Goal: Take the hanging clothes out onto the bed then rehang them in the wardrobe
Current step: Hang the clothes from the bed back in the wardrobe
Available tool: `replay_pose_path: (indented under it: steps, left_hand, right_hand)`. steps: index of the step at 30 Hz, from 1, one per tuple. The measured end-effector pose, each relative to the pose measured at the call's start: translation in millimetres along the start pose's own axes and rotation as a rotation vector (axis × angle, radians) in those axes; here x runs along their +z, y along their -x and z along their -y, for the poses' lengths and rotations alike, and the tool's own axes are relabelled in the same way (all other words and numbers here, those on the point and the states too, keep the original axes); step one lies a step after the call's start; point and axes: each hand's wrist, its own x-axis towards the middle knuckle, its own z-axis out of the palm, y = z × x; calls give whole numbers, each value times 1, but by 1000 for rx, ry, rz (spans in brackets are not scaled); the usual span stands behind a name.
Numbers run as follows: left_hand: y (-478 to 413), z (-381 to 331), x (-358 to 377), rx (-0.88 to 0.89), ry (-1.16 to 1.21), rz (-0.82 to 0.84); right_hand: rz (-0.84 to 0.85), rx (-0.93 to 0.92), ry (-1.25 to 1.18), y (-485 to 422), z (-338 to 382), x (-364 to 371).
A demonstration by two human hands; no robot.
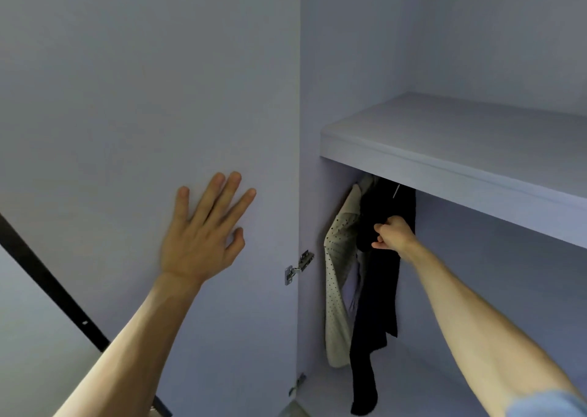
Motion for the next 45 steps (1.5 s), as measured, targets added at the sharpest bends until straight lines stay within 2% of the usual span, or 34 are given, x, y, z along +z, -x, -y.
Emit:
replay_pose_path:
  steps: [5,10,14,19,23,25,32,36,38,41,45]
  left_hand:
    - [0,1,5,6,-38,5]
    - [-1,1,8,11,-66,-2]
    - [-1,0,6,16,-58,1]
    - [0,0,4,-3,-34,22]
    - [0,0,-1,-18,-5,82]
    - [-1,1,-8,-24,16,112]
    - [13,-2,-36,-87,178,259]
    - [64,-16,-66,-169,245,484]
    - [105,-27,-90,-300,395,631]
    - [188,-30,-134,-543,616,1024]
    - [326,-5,-205,-747,640,1283]
  right_hand:
    - [18,-27,90,-17,-17,20]
    - [-102,-131,530,-25,-19,49]
    - [-67,-145,650,-31,0,68]
    - [-33,-152,640,-38,15,87]
    - [-49,-41,508,-31,11,86]
    - [11,-37,513,-17,3,82]
    - [134,-191,432,91,-19,72]
    - [199,-331,408,190,-28,79]
    - [227,-443,446,237,-41,85]
    - [301,-588,514,305,-67,110]
    - [474,-704,635,380,-111,167]
